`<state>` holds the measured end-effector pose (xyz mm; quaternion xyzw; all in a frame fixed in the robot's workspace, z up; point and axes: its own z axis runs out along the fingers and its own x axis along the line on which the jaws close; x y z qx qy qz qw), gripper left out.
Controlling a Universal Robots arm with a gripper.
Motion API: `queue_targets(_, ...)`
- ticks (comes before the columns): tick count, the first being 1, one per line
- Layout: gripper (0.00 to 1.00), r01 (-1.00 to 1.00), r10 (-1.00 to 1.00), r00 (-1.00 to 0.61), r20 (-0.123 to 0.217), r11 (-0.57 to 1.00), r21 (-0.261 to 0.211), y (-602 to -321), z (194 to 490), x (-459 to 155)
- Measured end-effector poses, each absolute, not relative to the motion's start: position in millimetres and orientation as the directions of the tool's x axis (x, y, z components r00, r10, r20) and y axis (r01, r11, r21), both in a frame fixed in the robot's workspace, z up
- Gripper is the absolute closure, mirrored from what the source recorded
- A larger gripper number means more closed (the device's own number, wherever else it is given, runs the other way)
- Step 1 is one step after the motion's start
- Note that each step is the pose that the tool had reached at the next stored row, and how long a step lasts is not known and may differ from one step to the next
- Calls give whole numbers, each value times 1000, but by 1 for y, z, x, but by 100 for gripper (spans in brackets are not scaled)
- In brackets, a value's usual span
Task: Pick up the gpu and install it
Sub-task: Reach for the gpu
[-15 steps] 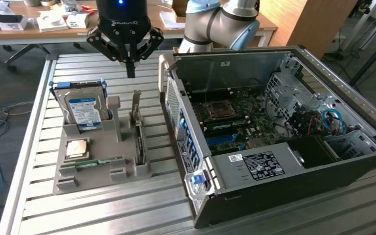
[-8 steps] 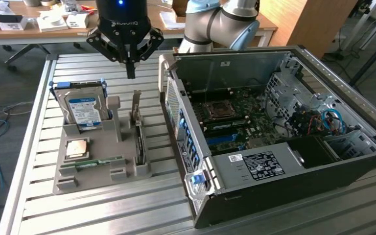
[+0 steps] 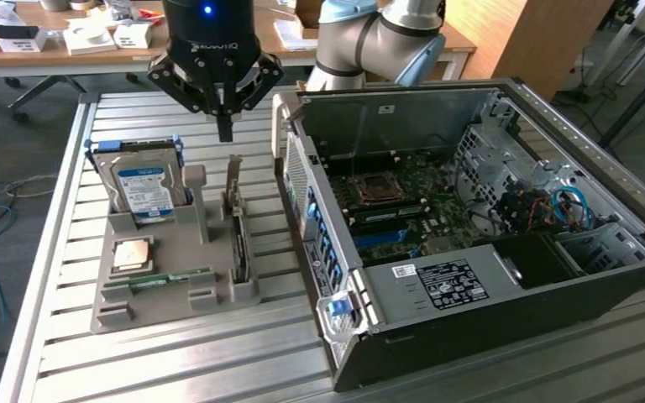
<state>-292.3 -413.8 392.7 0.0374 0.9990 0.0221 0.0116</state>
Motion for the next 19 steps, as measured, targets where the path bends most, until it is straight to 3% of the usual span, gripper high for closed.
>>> queue_targets(19, 89, 74, 75, -997, -21, 996, 45, -422, 393, -298)
